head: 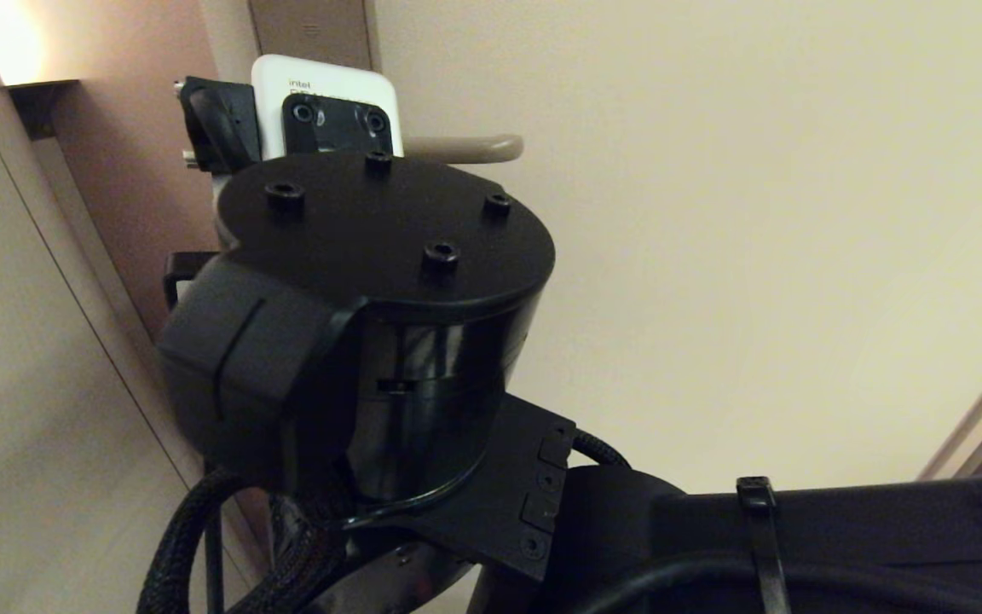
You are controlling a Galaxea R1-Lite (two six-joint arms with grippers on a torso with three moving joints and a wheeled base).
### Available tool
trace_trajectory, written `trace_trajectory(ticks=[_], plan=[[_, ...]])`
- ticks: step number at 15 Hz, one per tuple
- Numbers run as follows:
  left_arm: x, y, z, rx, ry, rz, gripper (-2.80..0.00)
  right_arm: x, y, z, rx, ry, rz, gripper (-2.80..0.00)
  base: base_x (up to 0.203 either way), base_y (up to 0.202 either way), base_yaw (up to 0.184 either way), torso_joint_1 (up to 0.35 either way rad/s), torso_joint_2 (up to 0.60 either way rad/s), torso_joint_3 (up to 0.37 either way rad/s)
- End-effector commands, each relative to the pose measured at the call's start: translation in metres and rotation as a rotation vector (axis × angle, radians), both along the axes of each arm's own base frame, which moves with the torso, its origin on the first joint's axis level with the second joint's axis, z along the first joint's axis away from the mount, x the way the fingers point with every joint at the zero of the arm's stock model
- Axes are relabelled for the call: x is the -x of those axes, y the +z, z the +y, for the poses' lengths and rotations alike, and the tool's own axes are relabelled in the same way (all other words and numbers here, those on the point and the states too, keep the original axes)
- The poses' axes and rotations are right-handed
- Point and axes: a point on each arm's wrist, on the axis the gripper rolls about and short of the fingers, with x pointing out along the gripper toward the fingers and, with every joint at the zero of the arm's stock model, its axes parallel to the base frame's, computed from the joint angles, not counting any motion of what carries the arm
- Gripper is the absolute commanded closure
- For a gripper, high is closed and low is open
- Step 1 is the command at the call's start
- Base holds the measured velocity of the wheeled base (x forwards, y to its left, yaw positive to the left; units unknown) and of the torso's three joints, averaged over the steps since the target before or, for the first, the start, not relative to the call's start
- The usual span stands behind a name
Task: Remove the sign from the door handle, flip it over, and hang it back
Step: Hang the sign back with the other side facing out
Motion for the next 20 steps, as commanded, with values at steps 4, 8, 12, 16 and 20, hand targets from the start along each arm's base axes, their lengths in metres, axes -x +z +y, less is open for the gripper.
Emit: trace_trajectory(ticks=[4,8,12,16,20], plan=[[0.000,0.000,0.000,0.000,0.000,0.000,0.00,-0.007,-0.005,0.006,-0.023,-0.021,-0.030,0.00,0.000,0.000,0.000,0.000,0.00,0.000],[0.000,0.000,0.000,0.000,0.000,0.002,0.00,-0.011,-0.007,0.009,-0.019,-0.030,-0.038,0.00,0.000,0.000,0.000,0.000,0.00,0.000],[0.000,0.000,0.000,0.000,0.000,0.002,0.00,-0.013,-0.011,0.011,-0.011,-0.032,-0.034,0.00,0.000,0.000,0.000,0.000,0.00,0.000],[0.000,0.000,0.000,0.000,0.000,0.002,0.00,-0.016,-0.016,0.010,0.005,-0.038,-0.029,0.00,0.000,0.000,0.000,0.000,0.00,0.000],[0.000,0.000,0.000,0.000,0.000,0.002,0.00,-0.013,-0.015,0.001,0.030,-0.041,-0.022,0.00,0.000,0.000,0.000,0.000,0.00,0.000]])
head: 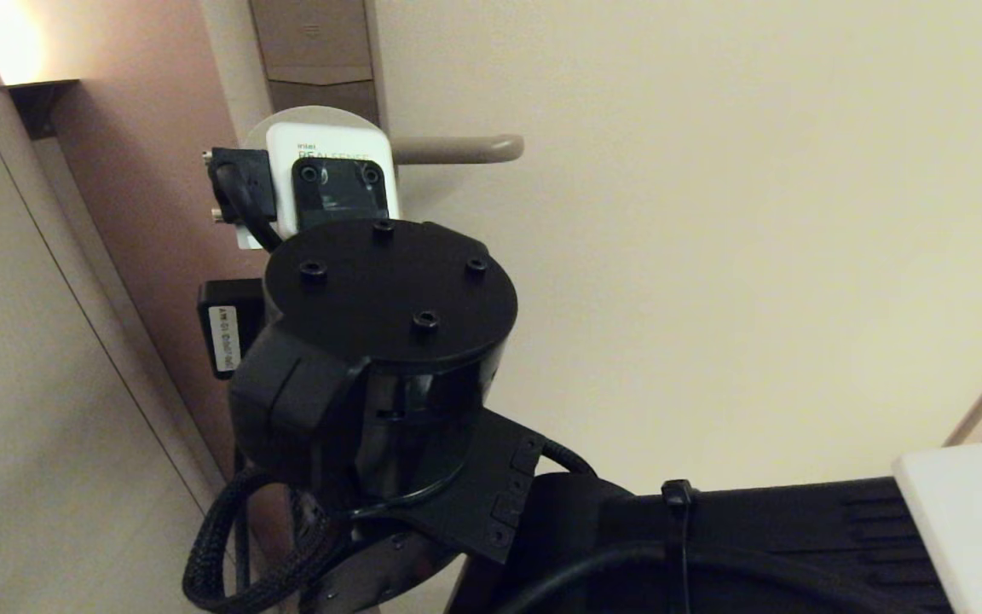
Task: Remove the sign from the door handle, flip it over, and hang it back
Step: Hang the sign back with the other side facing out, then take down the sign
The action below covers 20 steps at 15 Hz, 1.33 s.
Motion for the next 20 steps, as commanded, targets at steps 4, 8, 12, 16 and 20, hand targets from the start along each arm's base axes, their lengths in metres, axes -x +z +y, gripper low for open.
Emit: trace_trajectory(ticks=[4,8,12,16,20], plan=[[0.000,0.000,0.000,0.000,-0.001,0.002,0.00,-0.005,0.002,-0.025,0.034,-0.035,0.015,0.00,0.000,0.000,0.000,0.000,0.00,0.000],[0.000,0.000,0.000,0.000,-0.001,0.001,0.00,-0.021,-0.001,-0.054,0.088,-0.102,0.026,0.00,0.000,0.000,0.000,0.000,0.00,0.000],[0.000,0.000,0.000,0.000,-0.001,0.002,0.00,-0.038,-0.002,-0.085,0.122,-0.177,0.040,0.00,0.000,0.000,0.000,0.000,0.00,0.000],[0.000,0.000,0.000,0.000,-0.001,0.000,0.00,-0.048,-0.005,-0.112,0.164,-0.238,0.053,0.00,0.000,0.000,0.000,0.000,0.00,0.000],[0.000,0.000,0.000,0.000,-0.001,0.000,0.00,-0.046,-0.013,-0.131,0.212,-0.260,0.074,0.00,0.000,0.000,0.000,0.000,0.00,0.000]])
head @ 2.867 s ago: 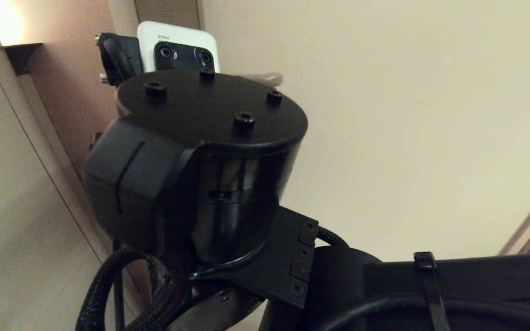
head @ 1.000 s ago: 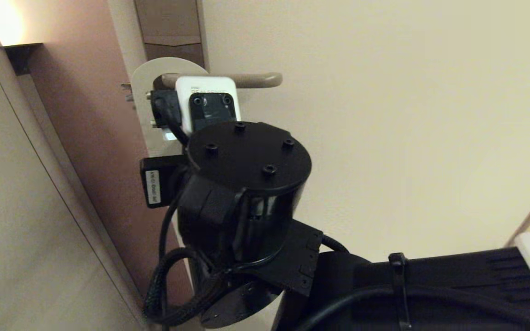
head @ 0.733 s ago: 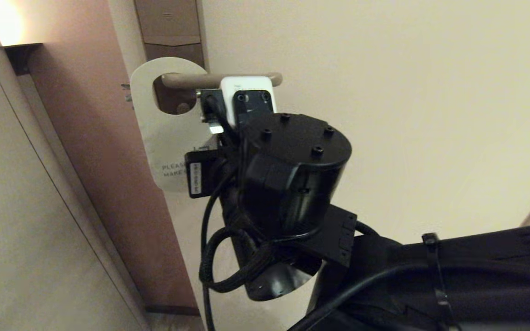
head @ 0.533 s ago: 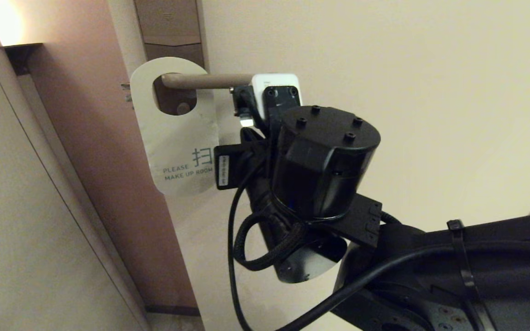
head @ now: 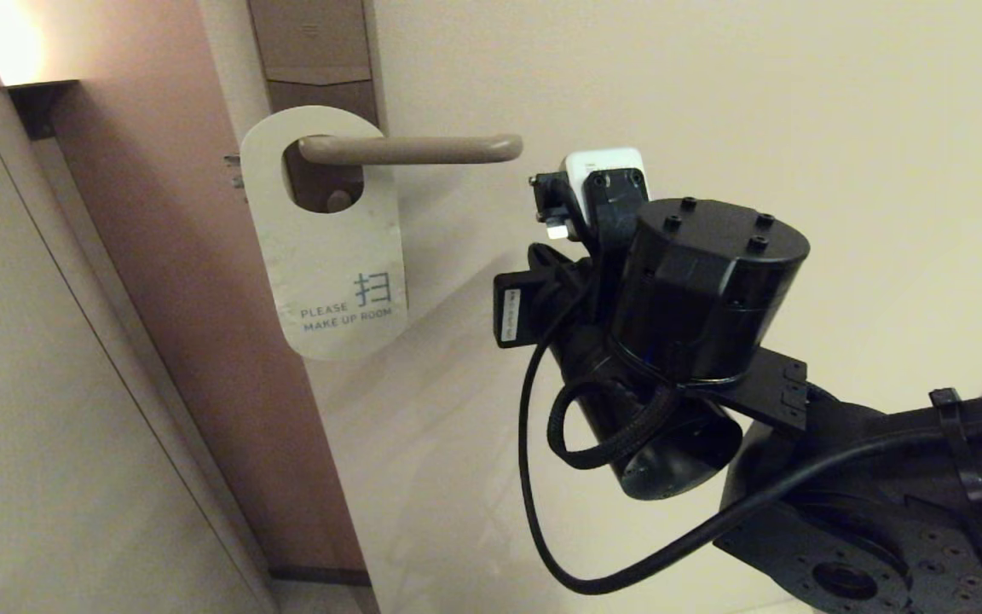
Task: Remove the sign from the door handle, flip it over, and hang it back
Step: Take down the sign
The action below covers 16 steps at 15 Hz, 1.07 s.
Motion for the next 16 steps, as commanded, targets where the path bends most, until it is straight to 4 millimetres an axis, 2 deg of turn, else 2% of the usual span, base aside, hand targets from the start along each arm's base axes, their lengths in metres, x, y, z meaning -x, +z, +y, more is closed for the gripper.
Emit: trace_trajectory(ticks=[1,5,10,14,16], plan=[[0.000,0.000,0.000,0.000,0.000,0.002,0.00,0.004,0.002,-0.009,0.001,-0.009,-0.002,0.00,0.000,0.000,0.000,0.000,0.00,0.000],[0.000,0.000,0.000,0.000,0.000,0.001,0.00,0.005,-0.002,-0.019,0.025,-0.025,0.011,0.00,0.000,0.000,0.000,0.000,0.00,0.000],[0.000,0.000,0.000,0.000,0.000,0.001,0.00,-0.003,-0.009,-0.039,0.074,-0.080,0.028,0.00,0.000,0.000,0.000,0.000,0.00,0.000],[0.000,0.000,0.000,0.000,0.000,0.001,0.00,-0.017,-0.017,-0.067,0.119,-0.134,0.051,0.00,0.000,0.000,0.000,0.000,0.00,0.000],[0.000,0.000,0.000,0.000,0.000,0.001,0.00,-0.027,-0.021,-0.090,0.137,-0.149,0.070,0.00,0.000,0.000,0.000,0.000,0.00,0.000]])
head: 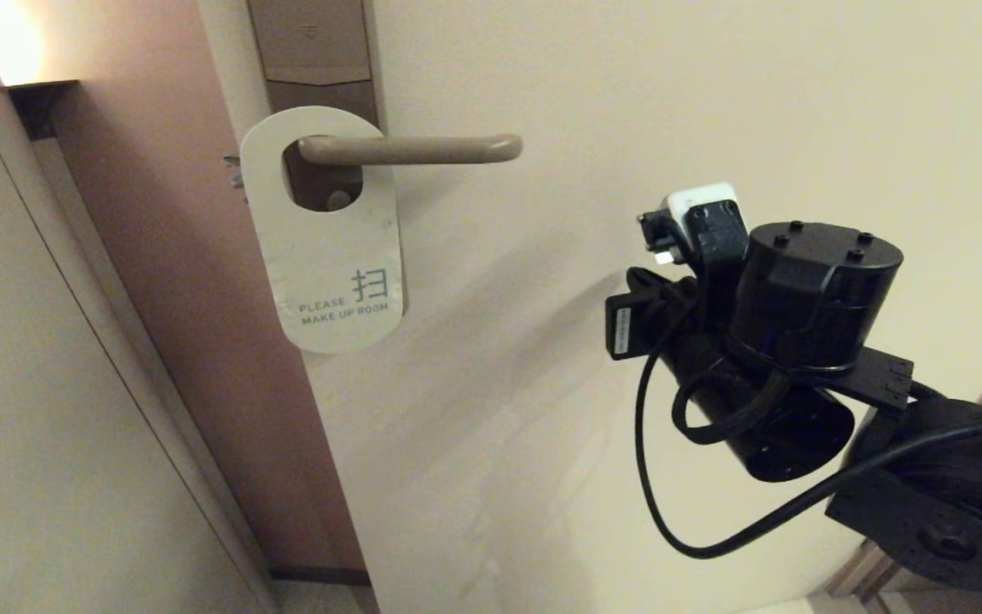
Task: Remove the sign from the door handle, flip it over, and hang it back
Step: Take down the sign
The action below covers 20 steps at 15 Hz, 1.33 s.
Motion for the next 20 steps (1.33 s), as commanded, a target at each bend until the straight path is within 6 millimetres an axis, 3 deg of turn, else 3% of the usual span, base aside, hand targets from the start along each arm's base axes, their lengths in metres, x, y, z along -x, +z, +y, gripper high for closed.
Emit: trace_trajectory(ticks=[1,6,10,14,20], plan=[[0.000,0.000,0.000,0.000,0.000,0.001,0.00,-0.006,-0.001,-0.021,0.002,-0.025,0.004,0.00,0.000,0.000,0.000,0.000,0.00,0.000],[0.000,0.000,0.000,0.000,0.000,0.002,0.00,-0.019,-0.006,-0.085,0.011,-0.077,0.035,0.00,0.000,0.000,0.000,0.000,0.00,0.000],[0.000,0.000,0.000,0.000,0.000,0.002,0.00,-0.013,-0.003,-0.134,0.007,-0.147,0.035,0.00,0.000,0.000,0.000,0.000,0.00,0.000],[0.000,0.000,0.000,0.000,0.000,0.002,0.00,0.007,-0.006,-0.177,0.046,-0.177,0.045,0.00,0.000,0.000,0.000,0.000,0.00,0.000],[0.000,0.000,0.000,0.000,0.000,0.000,0.00,0.058,-0.009,-0.200,0.038,-0.203,0.022,0.00,0.000,0.000,0.000,0.000,0.00,0.000]])
